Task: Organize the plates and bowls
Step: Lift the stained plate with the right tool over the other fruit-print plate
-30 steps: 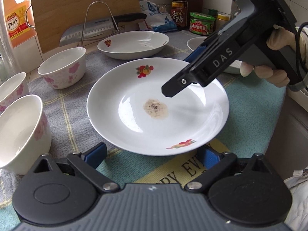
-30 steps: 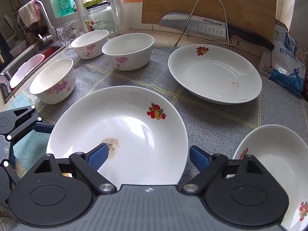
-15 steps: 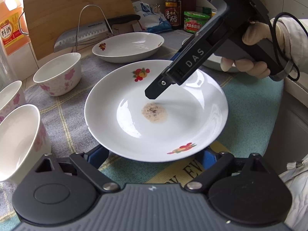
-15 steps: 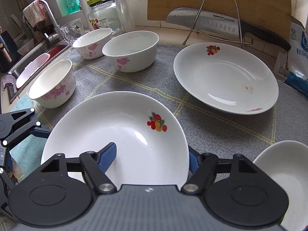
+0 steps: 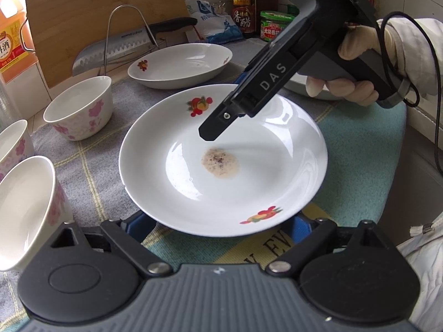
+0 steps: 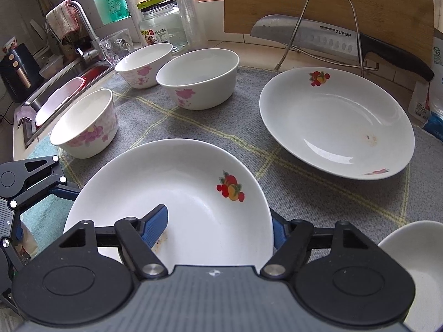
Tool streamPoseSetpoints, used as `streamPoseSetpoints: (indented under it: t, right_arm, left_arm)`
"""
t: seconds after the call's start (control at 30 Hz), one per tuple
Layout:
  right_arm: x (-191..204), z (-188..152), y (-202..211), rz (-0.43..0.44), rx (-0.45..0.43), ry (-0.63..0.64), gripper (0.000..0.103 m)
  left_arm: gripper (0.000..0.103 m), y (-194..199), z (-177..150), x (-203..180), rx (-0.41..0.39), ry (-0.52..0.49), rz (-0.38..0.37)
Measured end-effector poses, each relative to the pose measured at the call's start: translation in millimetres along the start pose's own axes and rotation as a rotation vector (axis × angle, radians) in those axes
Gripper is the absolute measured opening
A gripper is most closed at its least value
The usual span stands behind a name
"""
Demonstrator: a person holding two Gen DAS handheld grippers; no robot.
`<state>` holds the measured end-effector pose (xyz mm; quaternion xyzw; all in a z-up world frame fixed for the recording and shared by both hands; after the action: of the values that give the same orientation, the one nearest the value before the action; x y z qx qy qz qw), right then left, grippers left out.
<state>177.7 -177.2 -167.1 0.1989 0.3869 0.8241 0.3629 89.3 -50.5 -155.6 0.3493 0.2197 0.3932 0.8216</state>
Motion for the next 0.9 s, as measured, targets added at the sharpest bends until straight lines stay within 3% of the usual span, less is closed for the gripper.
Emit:
streamPoseSetpoints:
  t: [0.9]
  right_arm:
    - [0.0,-7.6,30.6,-0.042,-0.027,-0.042,0.079]
  left_arm:
    - [0.095,12.1,14.8,-12.4,0.003,-0.06,-0.051]
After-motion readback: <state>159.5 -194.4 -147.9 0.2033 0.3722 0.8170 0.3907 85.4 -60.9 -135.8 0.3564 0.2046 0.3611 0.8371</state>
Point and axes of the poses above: each gripper's, at about its wrist camera, not at the fingertips, and y roughly against the way its jaws point, x to its left, z to its top, the point moved 6 cm from there along -y, roughly the way its jaws point, and after that the axes turned 13 degrees about y, right-handed, at the moved point
